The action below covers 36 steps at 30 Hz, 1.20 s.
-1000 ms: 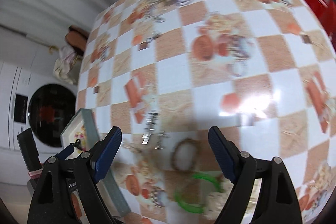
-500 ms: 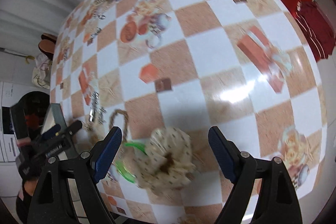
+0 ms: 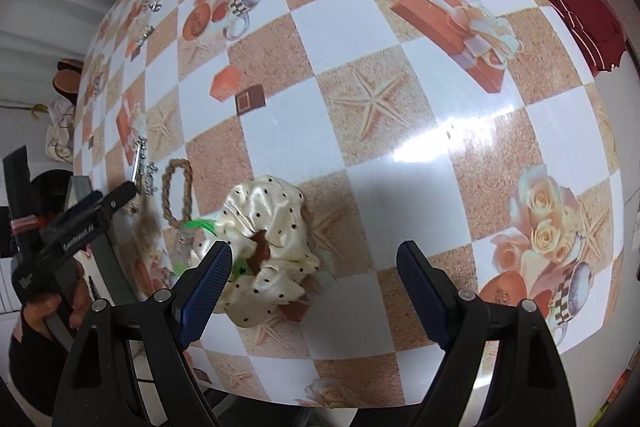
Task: Organize jewelry
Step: 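Grasp silver spiked hair clip with left tool while right tool grasps cream polka-dot scrunchie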
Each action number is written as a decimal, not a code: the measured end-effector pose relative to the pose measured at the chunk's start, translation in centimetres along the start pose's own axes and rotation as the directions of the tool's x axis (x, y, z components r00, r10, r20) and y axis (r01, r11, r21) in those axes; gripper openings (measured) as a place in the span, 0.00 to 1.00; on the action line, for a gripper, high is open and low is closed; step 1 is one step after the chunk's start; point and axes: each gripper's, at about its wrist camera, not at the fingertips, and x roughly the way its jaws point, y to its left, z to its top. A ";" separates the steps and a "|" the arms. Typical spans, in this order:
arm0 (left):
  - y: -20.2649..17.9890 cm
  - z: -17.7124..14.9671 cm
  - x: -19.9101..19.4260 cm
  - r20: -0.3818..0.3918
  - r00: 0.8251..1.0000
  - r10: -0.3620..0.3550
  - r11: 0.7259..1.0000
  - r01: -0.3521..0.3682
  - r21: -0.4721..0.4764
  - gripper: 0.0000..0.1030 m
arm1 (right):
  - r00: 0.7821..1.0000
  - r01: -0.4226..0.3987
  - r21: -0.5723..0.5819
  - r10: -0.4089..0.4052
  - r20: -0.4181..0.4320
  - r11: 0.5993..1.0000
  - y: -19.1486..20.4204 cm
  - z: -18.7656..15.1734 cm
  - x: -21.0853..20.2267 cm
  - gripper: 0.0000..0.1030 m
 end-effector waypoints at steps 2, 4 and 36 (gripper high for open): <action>-0.1 0.2 0.4 -0.005 1.000 0.000 1.000 0.000 0.002 0.81 | 1.000 0.007 -0.008 -0.007 -0.007 1.000 0.1 -0.2 0.3 0.84; -0.2 0.4 0.7 -0.010 1.000 -0.004 1.000 0.004 0.004 0.81 | 1.000 0.011 -0.023 -0.011 -0.013 1.000 0.4 -0.4 0.5 0.84; -4.4 1.0 -1.5 0.034 0.991 -0.131 0.991 0.130 0.028 0.21 | 0.983 0.185 -0.195 -0.181 0.039 0.963 4.0 0.9 2.3 0.15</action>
